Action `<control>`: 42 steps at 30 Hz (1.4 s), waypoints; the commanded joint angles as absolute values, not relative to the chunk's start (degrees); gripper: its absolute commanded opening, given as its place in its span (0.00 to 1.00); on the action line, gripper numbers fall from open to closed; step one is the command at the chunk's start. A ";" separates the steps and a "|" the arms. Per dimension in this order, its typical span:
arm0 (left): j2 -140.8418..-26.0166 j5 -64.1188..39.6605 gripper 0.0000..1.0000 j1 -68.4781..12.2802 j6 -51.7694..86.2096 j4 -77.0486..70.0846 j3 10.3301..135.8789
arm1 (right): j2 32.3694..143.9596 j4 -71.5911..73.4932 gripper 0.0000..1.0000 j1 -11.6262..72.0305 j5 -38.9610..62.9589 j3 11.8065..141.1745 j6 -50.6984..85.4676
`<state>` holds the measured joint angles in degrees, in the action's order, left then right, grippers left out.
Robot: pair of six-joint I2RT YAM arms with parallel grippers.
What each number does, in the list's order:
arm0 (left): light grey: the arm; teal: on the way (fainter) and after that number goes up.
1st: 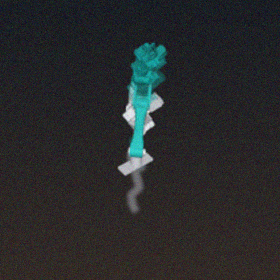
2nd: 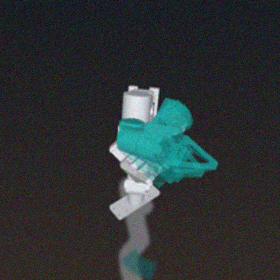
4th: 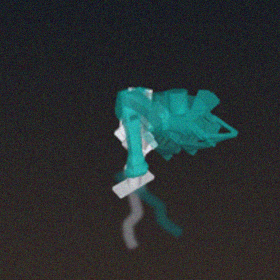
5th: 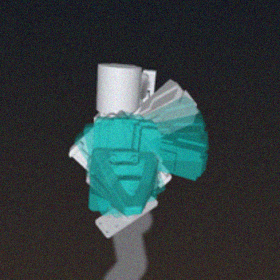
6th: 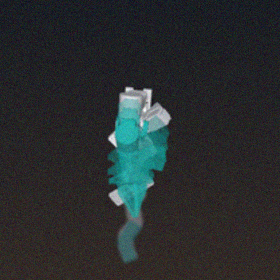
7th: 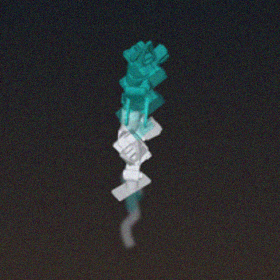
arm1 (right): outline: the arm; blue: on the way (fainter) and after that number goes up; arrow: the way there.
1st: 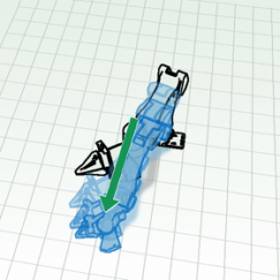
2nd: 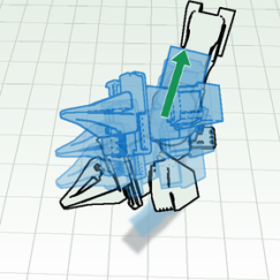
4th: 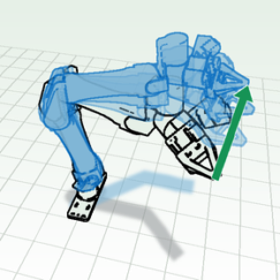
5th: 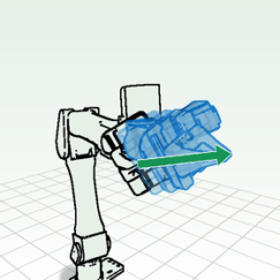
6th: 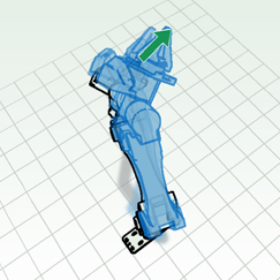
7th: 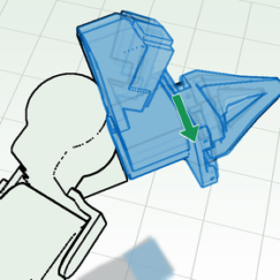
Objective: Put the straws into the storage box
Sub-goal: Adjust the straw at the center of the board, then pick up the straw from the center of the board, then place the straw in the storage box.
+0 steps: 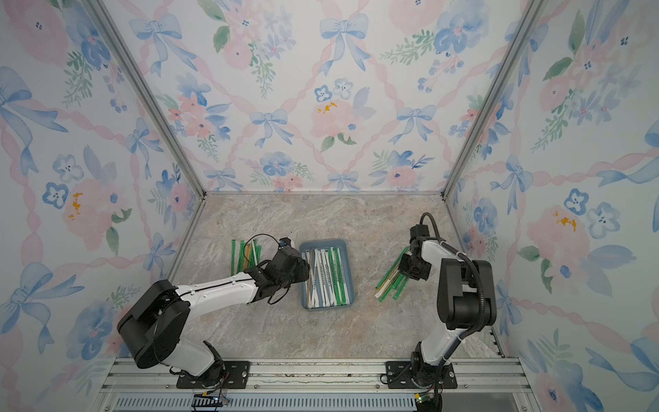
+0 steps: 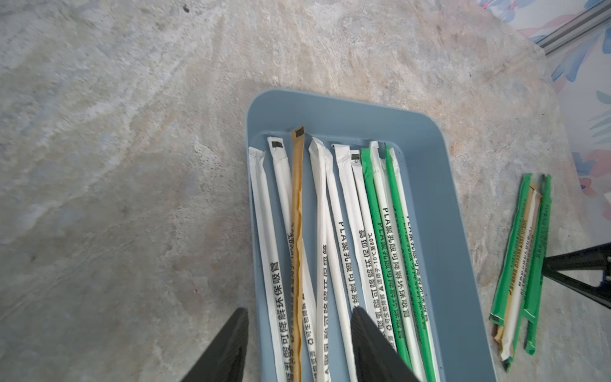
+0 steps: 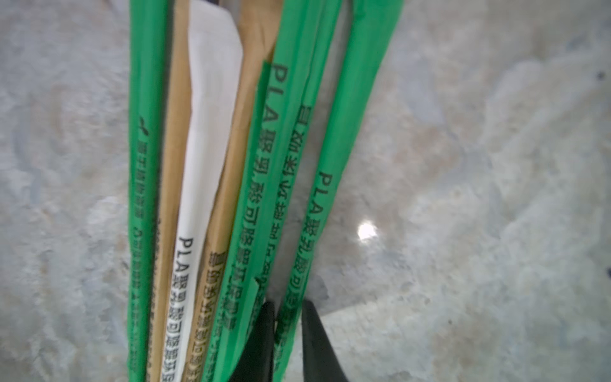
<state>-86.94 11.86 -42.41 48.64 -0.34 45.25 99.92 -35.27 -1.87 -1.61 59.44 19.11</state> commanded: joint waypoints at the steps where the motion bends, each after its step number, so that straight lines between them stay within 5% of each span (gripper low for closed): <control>1: -85.28 13.41 0.53 -42.54 47.75 -0.35 43.88 | 104.29 -35.45 0.17 1.12 -2.15 60.14 15.05; 12: -83.77 14.29 0.53 -42.19 47.55 -0.26 43.07 | 105.97 -37.23 0.11 6.82 -3.08 64.17 10.22; 26: -76.35 17.59 0.55 -38.37 44.68 0.83 39.55 | 87.74 -42.07 0.07 6.41 -0.50 64.93 15.03; 34: -75.34 14.72 0.56 -30.91 43.19 2.25 35.93 | 84.93 -36.00 0.09 21.38 9.52 64.22 24.93; 42: -77.15 13.69 0.56 -27.64 42.54 2.64 35.10 | 94.38 -28.79 0.09 33.23 9.89 65.73 30.67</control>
<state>-76.05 14.72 -28.38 43.86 1.45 36.10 91.11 -30.76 32.27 9.43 64.62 27.18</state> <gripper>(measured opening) 0.560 0.093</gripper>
